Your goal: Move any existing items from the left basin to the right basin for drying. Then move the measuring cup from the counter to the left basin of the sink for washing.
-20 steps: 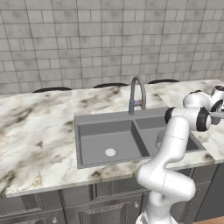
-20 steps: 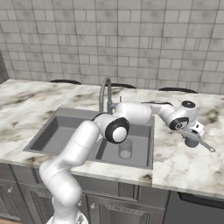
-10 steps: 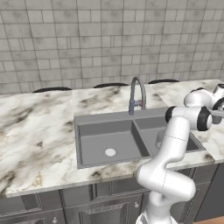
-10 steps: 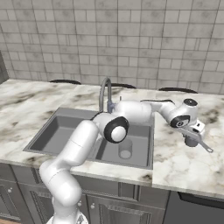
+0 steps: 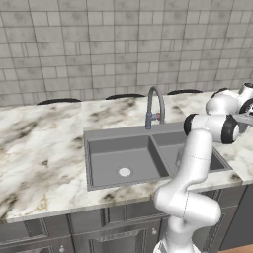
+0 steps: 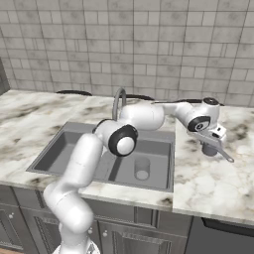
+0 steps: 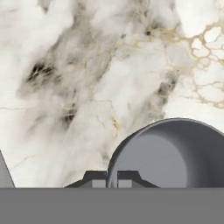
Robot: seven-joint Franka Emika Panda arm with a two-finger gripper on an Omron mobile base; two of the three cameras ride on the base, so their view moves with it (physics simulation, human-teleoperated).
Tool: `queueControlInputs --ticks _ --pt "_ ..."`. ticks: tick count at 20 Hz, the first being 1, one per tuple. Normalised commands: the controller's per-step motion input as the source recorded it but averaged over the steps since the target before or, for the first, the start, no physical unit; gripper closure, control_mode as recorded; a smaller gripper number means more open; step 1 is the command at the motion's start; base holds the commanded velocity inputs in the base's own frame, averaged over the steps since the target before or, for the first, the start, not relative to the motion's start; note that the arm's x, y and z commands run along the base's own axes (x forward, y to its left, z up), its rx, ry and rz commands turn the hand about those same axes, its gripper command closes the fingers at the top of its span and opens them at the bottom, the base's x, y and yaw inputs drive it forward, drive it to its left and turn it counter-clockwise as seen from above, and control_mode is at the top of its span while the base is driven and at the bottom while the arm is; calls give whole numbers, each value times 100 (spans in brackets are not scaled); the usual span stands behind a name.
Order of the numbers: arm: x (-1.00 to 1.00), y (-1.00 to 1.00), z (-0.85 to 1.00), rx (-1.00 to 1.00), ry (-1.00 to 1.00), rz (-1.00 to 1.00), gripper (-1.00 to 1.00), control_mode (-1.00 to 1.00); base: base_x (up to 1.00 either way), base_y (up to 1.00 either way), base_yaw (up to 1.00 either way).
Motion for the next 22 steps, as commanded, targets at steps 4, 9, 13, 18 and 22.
queueControlInputs --ticks 4,9,13,18,22 --pt "-15 69 34 0 0 -2 100 -100 0 0 0" --pt "-26 81 9 -2 4 -4 100 -100 0 0 0" --pt "-36 75 18 -3 3 -5 100 -100 0 0 0" --pt "-36 63 46 -3 1 -5 100 -100 0 0 0" --pt "-39 62 45 -1 1 -5 100 -100 0 0 0"
